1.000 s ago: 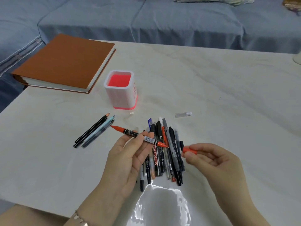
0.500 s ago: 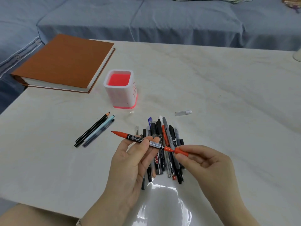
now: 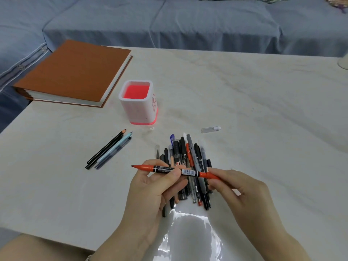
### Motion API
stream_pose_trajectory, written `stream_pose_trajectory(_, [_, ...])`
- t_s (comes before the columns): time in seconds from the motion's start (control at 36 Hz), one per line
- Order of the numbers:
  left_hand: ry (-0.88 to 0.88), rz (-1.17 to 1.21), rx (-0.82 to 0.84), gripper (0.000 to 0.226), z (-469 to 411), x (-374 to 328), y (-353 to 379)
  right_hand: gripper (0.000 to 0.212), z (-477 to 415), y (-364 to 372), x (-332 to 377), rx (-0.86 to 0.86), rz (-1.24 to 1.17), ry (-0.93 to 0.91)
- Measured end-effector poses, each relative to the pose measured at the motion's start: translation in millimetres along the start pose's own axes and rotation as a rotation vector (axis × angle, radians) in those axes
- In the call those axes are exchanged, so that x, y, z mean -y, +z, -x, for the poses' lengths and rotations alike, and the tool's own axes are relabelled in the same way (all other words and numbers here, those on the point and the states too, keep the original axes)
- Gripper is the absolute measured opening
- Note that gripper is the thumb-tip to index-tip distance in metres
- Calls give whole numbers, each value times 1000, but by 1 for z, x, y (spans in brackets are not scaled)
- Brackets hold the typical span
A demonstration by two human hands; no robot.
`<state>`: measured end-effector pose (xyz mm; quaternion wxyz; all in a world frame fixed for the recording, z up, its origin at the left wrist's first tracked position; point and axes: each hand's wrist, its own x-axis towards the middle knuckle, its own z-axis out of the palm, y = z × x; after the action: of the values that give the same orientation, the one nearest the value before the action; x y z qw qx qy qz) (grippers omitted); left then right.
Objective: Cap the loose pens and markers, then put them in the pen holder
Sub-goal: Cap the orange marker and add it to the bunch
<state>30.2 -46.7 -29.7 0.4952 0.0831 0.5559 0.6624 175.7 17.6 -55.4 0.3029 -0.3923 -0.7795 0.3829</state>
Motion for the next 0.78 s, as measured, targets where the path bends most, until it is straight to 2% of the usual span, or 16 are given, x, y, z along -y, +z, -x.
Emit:
stream_pose_trajectory(0.14, [-42, -1, 26, 2, -1, -4, 0, 25, 2, -3, -8, 24, 105, -101])
stream_pose_trajectory(0.42, [0, 11, 10, 4, 5, 2, 6, 27, 4, -3, -9, -22, 210, -242])
stream_pose_trajectory(0.53, [24, 6, 18, 14, 6, 4, 7, 25, 3, -3, -7, -17, 204, -275])
stream_pose_trajectory(0.61, [52, 4, 21, 13, 5, 5, 9, 34, 1, -5, -7, -4, 198, -270])
stream_pose_trajectory(0.72, [94, -28, 39, 14, 3, 9, 8, 55, -3, -5, -8, 106, 65, -181])
stream_pose_trajectory(0.78, [128, -38, 39, 13, 4, 10, 9, 50, -5, -8, -9, 149, -3, -117])
